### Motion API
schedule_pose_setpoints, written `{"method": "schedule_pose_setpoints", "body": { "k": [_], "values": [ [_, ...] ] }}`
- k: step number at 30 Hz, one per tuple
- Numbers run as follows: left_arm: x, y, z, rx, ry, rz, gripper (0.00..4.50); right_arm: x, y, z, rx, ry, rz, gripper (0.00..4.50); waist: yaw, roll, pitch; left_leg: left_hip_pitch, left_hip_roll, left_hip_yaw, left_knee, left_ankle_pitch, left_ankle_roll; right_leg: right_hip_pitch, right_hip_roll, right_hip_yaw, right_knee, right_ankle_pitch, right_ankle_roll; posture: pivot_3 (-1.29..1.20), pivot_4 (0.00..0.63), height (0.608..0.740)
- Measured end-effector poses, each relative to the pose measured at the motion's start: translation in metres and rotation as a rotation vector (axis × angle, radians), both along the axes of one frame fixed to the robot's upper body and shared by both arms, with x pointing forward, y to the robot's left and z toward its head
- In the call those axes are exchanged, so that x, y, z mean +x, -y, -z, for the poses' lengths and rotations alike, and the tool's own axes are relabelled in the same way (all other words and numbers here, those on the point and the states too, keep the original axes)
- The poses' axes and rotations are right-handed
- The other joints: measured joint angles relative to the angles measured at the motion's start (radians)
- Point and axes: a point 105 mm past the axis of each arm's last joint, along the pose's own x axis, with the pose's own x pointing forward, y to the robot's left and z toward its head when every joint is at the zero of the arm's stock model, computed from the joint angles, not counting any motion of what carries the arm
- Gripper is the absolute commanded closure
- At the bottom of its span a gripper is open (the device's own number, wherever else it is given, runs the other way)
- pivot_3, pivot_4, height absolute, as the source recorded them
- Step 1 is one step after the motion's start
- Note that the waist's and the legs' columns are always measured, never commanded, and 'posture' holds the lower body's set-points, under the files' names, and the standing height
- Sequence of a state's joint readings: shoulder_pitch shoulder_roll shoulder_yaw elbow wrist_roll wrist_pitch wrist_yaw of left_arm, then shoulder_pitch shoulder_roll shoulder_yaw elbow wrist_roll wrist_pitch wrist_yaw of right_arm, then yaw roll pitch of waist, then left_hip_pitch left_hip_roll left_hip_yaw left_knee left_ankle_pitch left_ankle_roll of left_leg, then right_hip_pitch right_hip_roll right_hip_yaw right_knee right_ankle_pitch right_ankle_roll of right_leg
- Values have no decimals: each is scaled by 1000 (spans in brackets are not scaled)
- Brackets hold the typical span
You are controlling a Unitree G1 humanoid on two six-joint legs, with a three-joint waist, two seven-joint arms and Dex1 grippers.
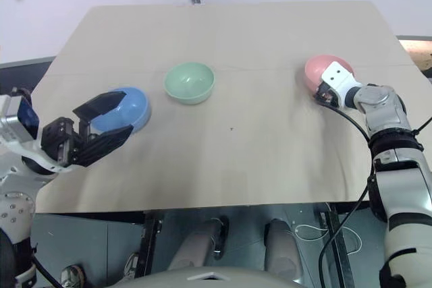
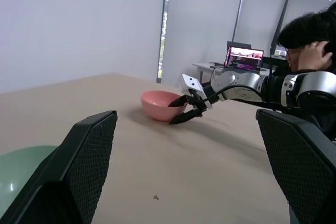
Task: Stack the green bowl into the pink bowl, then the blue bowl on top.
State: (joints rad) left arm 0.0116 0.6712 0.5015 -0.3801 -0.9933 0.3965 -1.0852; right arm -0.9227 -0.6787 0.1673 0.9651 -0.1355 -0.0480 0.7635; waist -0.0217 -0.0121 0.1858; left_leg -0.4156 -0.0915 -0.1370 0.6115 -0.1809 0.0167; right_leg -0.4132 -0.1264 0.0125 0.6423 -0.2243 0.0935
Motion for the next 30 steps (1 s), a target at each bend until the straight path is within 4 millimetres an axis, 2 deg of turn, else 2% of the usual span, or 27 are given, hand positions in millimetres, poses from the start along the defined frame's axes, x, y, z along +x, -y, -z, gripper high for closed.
{"method": "schedule_pose_setpoints", "body": {
  "k": [2, 8, 11, 12, 13, 15, 17, 20, 22, 24, 26, 29, 30],
  "values": [
    [0, -1, 2, 5, -2, -15, 0, 0, -4, -1, -32, 11, -40, 4467, -5, 0, 0, 1, 2, 1, 0, 0, 0, 0, 2, 1, 0, 1, -1, 0, 150, 740],
    [1, -2, 4, 15, -1, -41, 0, 0, -11, -5, -77, 38, -102, 4467, -17, 0, 0, 2, 6, 2, 1, 1, -2, 0, 6, 2, 0, 4, -5, 0, 150, 740],
    [5, -5, 6, 35, -2, -80, 0, -3, -35, -17, -55, 70, -219, 4467, -25, 0, 0, 2, 8, 4, 1, 1, -2, 0, 9, 3, 0, 5, -4, 0, 150, 740],
    [7, -6, 8, 50, -11, -99, 0, -9, -49, -20, -25, 76, -283, 4467, -26, 0, 0, 2, 9, 3, 0, 1, -2, -1, 10, 4, 0, 5, -4, 0, 150, 740],
    [9, -10, 13, 75, -33, -130, 0, -20, -71, -22, 16, 81, -373, 4467, -26, 0, 0, 3, 10, 3, 0, 1, -3, -1, 11, 3, 0, 5, -4, 0, 150, 740],
    [13, -16, 21, 86, -68, -171, 0, -43, -114, -18, 76, 73, -511, 4467, -24, 1, 0, 2, 14, -1, 0, 0, -5, -2, 14, 4, 1, 5, -4, 0, 150, 740],
    [15, -21, 27, 86, -95, -196, 0, -68, -154, -5, 112, 36, -623, 4467, -19, 1, 0, 1, 15, -3, 0, -1, -6, -3, 15, 3, 1, 6, -5, 0, 150, 740],
    [17, -25, 31, 93, -113, -217, 0, -87, -190, 4, 126, 7, -683, 4467, -14, 1, 0, 1, 15, -3, 2, 0, -7, -3, 15, 4, 1, 7, -7, 0, 150, 740],
    [18, -26, 32, 104, -115, -229, 0, -92, -204, 7, 122, 0, -695, 3553, -11, 0, 0, 2, 15, -2, 3, 0, -8, -2, 16, 3, 1, 7, -10, 0, 150, 740],
    [22, -27, 33, 135, -111, -258, 0, -93, -212, 13, 100, -16, -692, 2865, -10, 0, 0, 2, 16, -1, 3, 1, -10, -2, 17, 3, 1, 7, -11, 0, 150, 740],
    [28, -28, 34, 164, -105, -302, 0, -96, -217, 20, 71, -37, -700, 1917, -8, 0, 0, 2, 18, -1, 3, 2, -11, -2, 20, 2, 1, 8, -13, 0, 150, 740],
    [39, -29, 33, 224, -86, -387, 0, -95, -218, 23, 57, -54, -689, 332, -10, 0, 0, 2, 23, 0, 3, 3, -12, -2, 24, 2, 1, 11, -14, 0, 150, 740],
    [40, -29, 33, 243, -80, -401, 0, -95, -217, 23, 53, -54, -685, 64, -10, 0, 0, 2, 24, 0, 3, 3, -12, -3, 24, 2, 1, 11, -14, 0, 150, 740]
  ]
}}
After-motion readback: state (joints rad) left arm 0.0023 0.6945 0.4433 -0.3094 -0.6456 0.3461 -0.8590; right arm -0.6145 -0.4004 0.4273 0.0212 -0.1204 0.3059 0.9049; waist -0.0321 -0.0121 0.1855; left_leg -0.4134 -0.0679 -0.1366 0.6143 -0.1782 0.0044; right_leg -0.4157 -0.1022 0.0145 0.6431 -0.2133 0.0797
